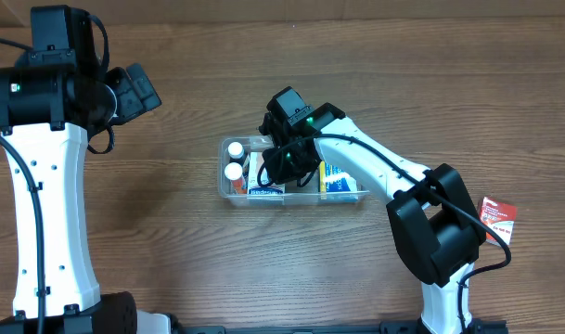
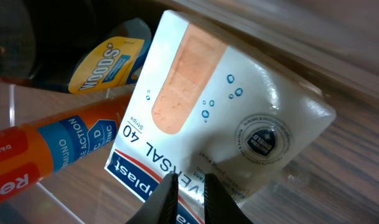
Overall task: Pack container
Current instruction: 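Push the white box down into the container and open the right gripper, then move the right gripper over to the red medicine box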
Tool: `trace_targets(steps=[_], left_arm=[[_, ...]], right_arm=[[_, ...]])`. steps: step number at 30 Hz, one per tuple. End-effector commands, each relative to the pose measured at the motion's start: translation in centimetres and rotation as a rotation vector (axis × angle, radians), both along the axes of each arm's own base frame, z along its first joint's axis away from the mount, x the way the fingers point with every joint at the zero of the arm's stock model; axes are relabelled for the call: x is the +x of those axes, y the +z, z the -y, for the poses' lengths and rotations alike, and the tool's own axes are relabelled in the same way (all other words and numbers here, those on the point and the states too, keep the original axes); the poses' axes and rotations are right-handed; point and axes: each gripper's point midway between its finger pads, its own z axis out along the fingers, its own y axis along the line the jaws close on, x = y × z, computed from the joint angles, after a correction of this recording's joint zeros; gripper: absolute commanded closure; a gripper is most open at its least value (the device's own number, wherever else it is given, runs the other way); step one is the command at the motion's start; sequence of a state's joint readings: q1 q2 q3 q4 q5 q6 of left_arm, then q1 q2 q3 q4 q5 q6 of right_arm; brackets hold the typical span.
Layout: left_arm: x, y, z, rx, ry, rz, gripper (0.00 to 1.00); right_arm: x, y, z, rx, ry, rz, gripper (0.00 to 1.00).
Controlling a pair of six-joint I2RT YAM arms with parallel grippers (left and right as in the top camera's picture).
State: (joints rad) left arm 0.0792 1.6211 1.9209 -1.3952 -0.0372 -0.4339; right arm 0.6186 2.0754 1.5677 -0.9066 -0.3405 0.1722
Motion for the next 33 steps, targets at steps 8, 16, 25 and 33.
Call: trace_targets(steps=[8,16,25,33], left_arm=[[-0.1,1.0,0.1,0.01,-0.024,0.029,0.0],[0.0,1.0,0.1,0.013,-0.03,0.028,0.0],[-0.1,1.0,0.1,0.013,-0.029,0.028,0.0],[0.0,1.0,0.1,0.013,-0.03,0.028,0.0]], right_arm=[[1.1,-1.1,2.2,-0.141,-0.088,0.043,0.84],[1.1,-1.1,2.2,-0.143,-0.088,0.042,0.84],[2.3,4.5,1.6,-0.079,-0.098,0.14,0.83],[4.6,15.4,5.6,-0.036,-0.278,0.364,0.77]])
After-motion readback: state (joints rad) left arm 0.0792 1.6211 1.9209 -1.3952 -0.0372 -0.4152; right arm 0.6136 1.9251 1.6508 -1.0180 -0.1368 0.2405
